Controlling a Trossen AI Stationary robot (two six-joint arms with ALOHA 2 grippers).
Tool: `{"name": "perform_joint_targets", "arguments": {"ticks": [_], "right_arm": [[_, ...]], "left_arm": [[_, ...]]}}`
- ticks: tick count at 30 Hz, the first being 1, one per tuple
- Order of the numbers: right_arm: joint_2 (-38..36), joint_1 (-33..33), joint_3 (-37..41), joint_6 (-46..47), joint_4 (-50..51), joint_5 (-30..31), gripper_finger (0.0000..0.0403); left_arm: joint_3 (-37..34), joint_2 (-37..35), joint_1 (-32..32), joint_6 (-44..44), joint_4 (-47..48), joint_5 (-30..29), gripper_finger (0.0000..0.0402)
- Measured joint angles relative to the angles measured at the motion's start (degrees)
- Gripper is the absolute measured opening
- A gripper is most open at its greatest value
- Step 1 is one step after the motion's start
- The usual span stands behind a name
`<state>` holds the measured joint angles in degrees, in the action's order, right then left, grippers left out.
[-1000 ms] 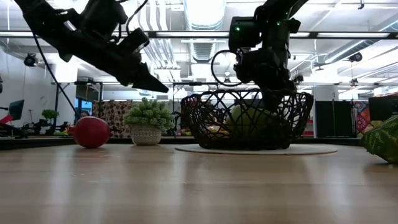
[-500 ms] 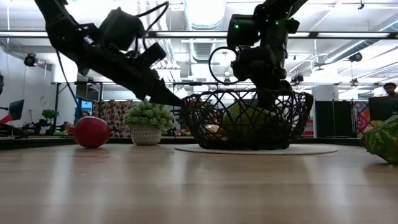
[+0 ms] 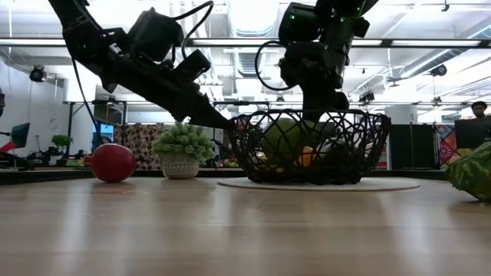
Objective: Build produce basket
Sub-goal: Put the green pear into the black wire basket
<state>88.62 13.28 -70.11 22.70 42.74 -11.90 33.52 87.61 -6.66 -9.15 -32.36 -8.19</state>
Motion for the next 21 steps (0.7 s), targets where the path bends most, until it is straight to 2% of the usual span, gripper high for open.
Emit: {"name": "perform_joint_targets", "arguments": {"ticks": [6, 10, 14, 17, 21], "right_arm": [[-0.4, 0.1, -0.4, -0.1, -1.5, 0.6, 0.0008], [-0.4, 0.2, -2.3, -1.6, -1.5, 3.6, 0.0008], [-0.1, 0.2, -4.4, -4.7, -3.2, 6.1, 0.0008], [0.6, 0.2, -4.8, -7.2, -6.0, 6.1, 0.0008], [1.4, 0.2, -4.8, -14.1, -4.7, 4.2, 0.0008]], "left_arm": [[0.0, 0.2, 0.0, 1.3, 0.0, 0.4, 0.0001], [0.0, 0.2, 0.0, 1.4, -0.1, 0.6, 0.0001], [0.0, 0.2, 0.0, 1.5, -0.1, 0.6, 0.0001], [-0.1, 0.2, 0.0, 1.5, -0.1, 0.6, 0.0001], [-0.1, 0.2, 0.0, 1.5, 0.0, 0.6, 0.0001]]}}
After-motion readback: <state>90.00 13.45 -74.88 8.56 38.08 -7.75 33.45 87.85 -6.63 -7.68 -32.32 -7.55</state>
